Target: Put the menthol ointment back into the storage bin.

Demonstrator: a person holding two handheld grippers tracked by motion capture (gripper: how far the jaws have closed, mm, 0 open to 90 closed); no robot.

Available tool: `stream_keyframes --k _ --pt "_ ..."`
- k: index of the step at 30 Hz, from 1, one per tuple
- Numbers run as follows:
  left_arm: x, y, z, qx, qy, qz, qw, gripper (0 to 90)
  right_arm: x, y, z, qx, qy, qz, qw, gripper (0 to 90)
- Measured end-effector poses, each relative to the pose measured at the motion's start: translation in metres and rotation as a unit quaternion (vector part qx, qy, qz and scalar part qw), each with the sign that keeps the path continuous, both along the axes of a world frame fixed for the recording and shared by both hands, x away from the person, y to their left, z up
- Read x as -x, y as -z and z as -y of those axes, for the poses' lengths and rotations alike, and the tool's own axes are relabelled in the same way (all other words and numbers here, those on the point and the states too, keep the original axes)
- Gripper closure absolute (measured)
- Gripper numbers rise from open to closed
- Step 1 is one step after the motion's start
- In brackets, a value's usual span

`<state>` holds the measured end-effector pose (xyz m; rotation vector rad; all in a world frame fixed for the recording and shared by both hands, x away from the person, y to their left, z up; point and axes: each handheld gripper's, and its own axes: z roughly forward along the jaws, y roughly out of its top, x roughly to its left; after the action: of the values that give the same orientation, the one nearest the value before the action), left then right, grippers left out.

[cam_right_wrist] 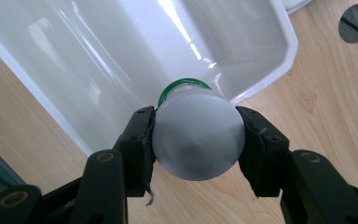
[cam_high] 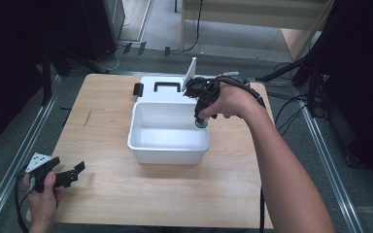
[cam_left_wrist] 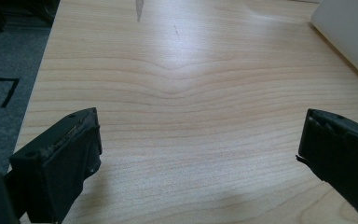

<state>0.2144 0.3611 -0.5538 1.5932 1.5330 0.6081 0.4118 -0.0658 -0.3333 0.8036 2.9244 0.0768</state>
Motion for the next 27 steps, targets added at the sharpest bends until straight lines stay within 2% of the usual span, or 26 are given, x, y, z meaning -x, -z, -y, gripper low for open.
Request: stream_keyframes --k 19,27 --pt "0.000 0.000 0.000 0.001 0.000 0.000 1.0000 0.0 -0.002 0.028 -0.005 0.002 -0.026 -0.013 0.9996 51.3" --pt "0.000 0.000 0.000 0.000 0.000 0.000 1.0000 0.0 -0.001 0.045 -0.005 0.004 -0.059 -0.013 0.9981 51.3"
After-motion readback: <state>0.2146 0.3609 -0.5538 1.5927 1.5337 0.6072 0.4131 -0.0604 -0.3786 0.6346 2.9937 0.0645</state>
